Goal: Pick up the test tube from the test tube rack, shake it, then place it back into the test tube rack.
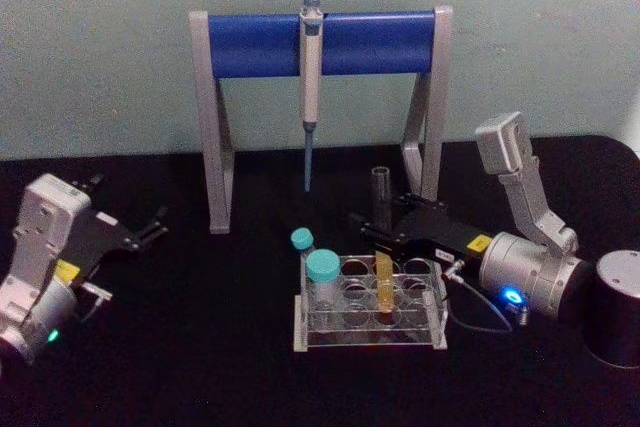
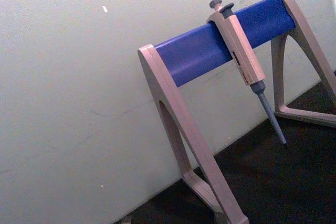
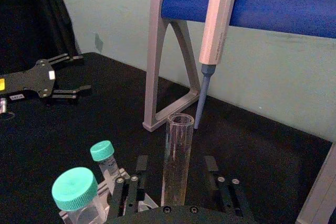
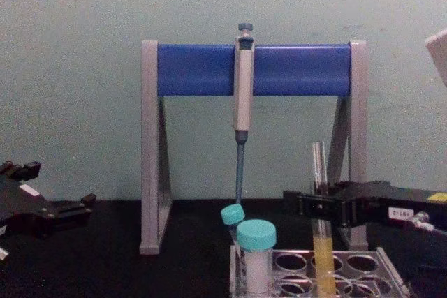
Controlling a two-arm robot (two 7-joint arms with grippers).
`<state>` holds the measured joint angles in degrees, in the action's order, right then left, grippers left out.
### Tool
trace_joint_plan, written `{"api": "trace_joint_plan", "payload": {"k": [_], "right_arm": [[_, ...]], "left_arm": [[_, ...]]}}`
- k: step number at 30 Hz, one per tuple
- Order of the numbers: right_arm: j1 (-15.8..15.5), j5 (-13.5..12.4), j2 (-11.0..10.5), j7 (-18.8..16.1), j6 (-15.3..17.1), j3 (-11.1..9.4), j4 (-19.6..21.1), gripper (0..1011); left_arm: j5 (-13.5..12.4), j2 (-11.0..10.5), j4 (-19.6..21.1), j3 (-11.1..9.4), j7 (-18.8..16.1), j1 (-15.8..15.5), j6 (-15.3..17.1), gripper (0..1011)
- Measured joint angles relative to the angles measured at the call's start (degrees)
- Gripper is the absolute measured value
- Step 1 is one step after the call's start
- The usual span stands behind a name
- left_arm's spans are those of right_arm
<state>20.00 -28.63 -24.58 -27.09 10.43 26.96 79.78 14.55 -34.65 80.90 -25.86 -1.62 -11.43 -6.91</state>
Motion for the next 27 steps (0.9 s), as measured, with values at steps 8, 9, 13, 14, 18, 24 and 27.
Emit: {"api": "trace_joint_plan", "payload": {"k": [8,9,13,14,18,24,27], "right_arm": [[-0.01,0.00,0.00,0.00,-0.03,-0.03,0.04,444],[-0.01,0.00,0.00,0.00,-0.03,-0.03,0.04,382],[-0.01,-0.01,0.00,0.00,-0.04,-0.03,0.04,266],[-0.01,-0.03,0.00,0.00,-0.05,-0.03,0.05,244],[-0.01,-0.03,0.00,0.00,-0.06,-0.03,0.05,229],[-0.01,-0.02,0.00,0.00,-0.06,-0.03,0.05,229],[-0.01,-0.02,0.00,0.00,-0.06,-0.03,0.05,229]], "left_arm": [[0.00,0.00,0.00,0.00,0.00,0.00,0.00,1010],[0.00,0.00,0.00,0.00,0.00,0.00,0.00,1010],[0.00,0.00,0.00,0.00,0.00,0.00,0.00,1010],[0.00,0.00,0.00,0.00,0.00,0.00,0.00,1010],[0.00,0.00,0.00,0.00,0.00,0.00,0.00,1010],[0.00,0.00,0.00,0.00,0.00,0.00,0.00,1009],[0.00,0.00,0.00,0.00,0.00,0.00,0.00,1010]]}}
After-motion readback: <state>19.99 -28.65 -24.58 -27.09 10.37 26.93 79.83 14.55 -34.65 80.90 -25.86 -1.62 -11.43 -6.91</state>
